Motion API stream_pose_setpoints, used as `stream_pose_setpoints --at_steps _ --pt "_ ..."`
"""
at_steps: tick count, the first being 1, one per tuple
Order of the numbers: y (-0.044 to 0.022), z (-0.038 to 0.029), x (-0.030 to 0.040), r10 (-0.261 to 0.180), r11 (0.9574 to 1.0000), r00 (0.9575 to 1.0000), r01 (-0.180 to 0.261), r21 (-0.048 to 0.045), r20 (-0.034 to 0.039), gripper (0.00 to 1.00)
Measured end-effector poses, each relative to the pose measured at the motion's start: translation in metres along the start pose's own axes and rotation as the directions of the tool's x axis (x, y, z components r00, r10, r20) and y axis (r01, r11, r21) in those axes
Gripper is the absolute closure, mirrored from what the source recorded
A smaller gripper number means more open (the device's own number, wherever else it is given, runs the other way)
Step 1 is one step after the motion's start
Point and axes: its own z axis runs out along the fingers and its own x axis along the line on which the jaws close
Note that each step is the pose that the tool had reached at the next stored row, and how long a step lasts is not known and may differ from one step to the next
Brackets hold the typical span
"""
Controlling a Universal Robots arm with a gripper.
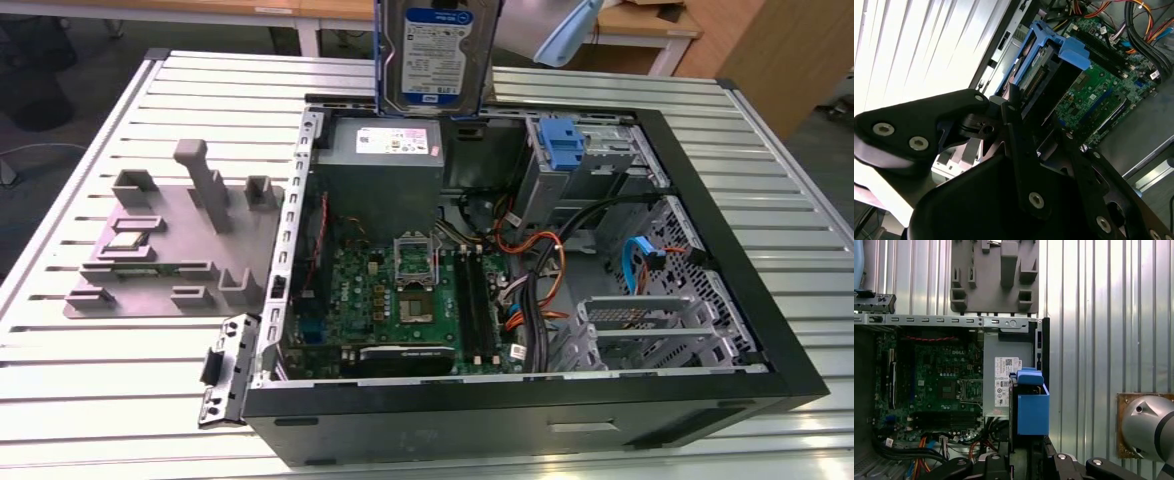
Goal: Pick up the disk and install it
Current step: 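Pick up the disk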
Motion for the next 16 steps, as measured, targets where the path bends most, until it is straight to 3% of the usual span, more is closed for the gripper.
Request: stream_pose_setpoints --at_steps 16 --pt "-0.0037 -0.0003 0.0026 0.0 1.0 1.0 0.0 0.0 0.0 0.65"
